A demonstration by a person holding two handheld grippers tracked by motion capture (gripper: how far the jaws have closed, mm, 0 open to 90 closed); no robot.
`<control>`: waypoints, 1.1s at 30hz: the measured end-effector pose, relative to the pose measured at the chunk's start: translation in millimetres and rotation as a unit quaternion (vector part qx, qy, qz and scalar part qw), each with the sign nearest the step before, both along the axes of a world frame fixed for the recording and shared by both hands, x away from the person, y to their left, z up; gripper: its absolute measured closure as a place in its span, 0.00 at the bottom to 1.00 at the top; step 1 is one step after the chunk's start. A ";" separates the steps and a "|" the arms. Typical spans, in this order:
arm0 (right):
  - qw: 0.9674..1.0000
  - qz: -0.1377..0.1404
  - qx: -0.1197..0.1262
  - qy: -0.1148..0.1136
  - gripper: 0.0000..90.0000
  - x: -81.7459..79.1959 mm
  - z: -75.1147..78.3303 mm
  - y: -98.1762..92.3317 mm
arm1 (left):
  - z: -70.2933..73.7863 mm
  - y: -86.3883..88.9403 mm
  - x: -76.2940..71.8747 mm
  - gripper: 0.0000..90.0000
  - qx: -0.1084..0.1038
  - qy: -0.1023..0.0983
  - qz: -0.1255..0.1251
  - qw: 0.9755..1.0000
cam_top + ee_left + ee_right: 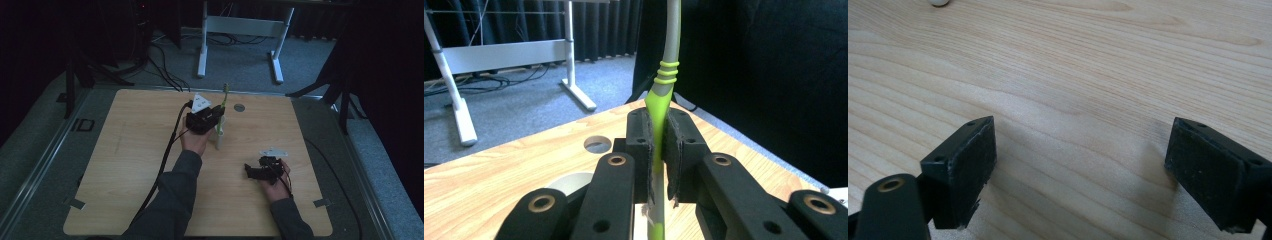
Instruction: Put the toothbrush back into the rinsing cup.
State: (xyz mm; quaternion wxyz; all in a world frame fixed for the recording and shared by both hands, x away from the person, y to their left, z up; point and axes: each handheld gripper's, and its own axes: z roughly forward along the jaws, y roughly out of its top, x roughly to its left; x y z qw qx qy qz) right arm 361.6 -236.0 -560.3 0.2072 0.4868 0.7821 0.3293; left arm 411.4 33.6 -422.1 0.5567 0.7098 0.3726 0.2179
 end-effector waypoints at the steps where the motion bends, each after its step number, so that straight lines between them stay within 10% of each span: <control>1: 1.000 0.000 0.000 0.000 0.14 0.0 0.0 0.0 | -0.5 -0.2 0.2 0.91 0.001 0.000 0.000 1.000; 33: 1.000 0.001 0.000 0.000 0.14 0.1 0.0 0.0 | -6.5 -7.6 10.9 0.91 0.004 0.003 0.009 1.000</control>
